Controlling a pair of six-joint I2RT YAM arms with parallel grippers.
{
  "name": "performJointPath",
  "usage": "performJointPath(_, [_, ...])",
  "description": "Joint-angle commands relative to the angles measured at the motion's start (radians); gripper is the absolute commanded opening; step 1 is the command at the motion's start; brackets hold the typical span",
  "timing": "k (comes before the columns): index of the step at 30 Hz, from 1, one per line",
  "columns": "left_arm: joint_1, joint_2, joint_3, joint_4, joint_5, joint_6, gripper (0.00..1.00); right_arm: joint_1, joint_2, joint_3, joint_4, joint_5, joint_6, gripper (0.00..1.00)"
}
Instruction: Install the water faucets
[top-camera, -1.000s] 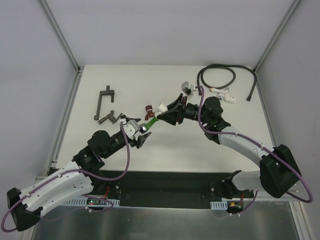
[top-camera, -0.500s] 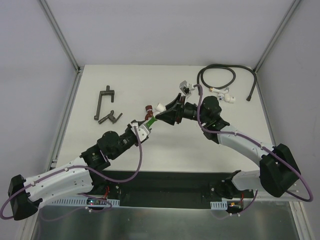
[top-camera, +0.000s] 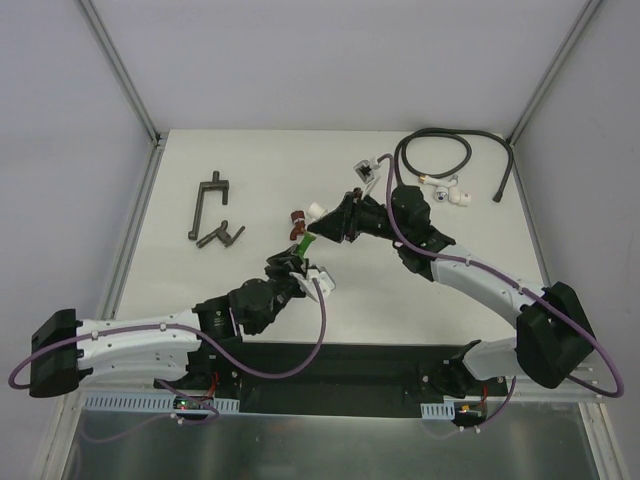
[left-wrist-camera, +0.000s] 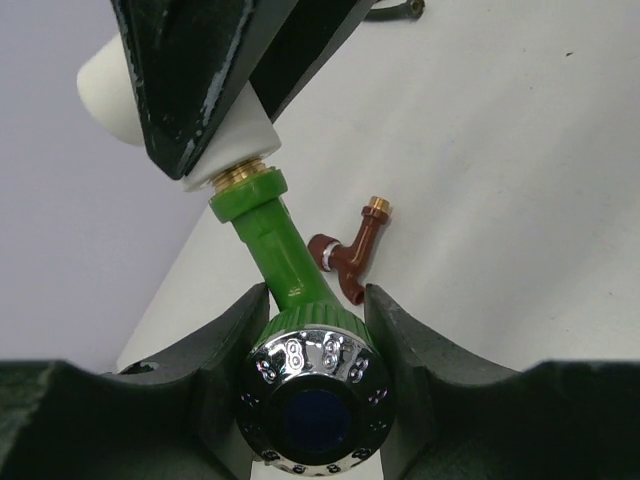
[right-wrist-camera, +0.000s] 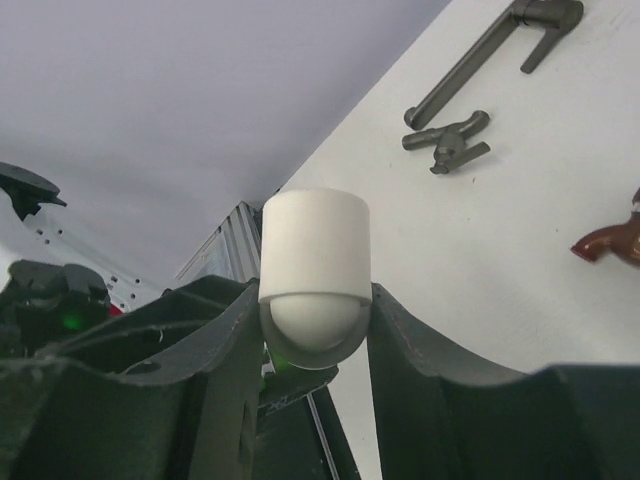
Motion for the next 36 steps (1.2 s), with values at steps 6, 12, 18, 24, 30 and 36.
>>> performJointPath(6, [-0.115,0.239,0.057,0.348,-0.321,0.345,0.0,0.013,0.023,0.089,-0.134,0.183,0.074,0.02])
performJointPath(12, [-0.116,0.224,0.052,0.394,-0.318,0.267,0.0,0.015,-0.003,0.081,-0.132,0.189,0.061,0.25])
performJointPath(18, [-0.099,0.033,0.017,0.184,-0.167,-0.028,0.0,-0.034,-0.077,0.054,-0.129,0.146,0.034,0.8])
performJointPath(24, [0.002,-0.188,-0.081,0.073,0.01,-0.323,0.0,-0.091,-0.155,0.046,-0.131,0.045,-0.011,0.96])
performJointPath(30, [0.152,-0.308,-0.156,0.067,0.26,-0.533,0.0,-0.127,-0.221,0.041,-0.125,-0.078,-0.102,0.96])
performJointPath(36, [0.261,-0.311,-0.172,0.108,0.482,-0.668,0.0,-0.127,-0.233,0.012,-0.031,-0.28,-0.269,0.96])
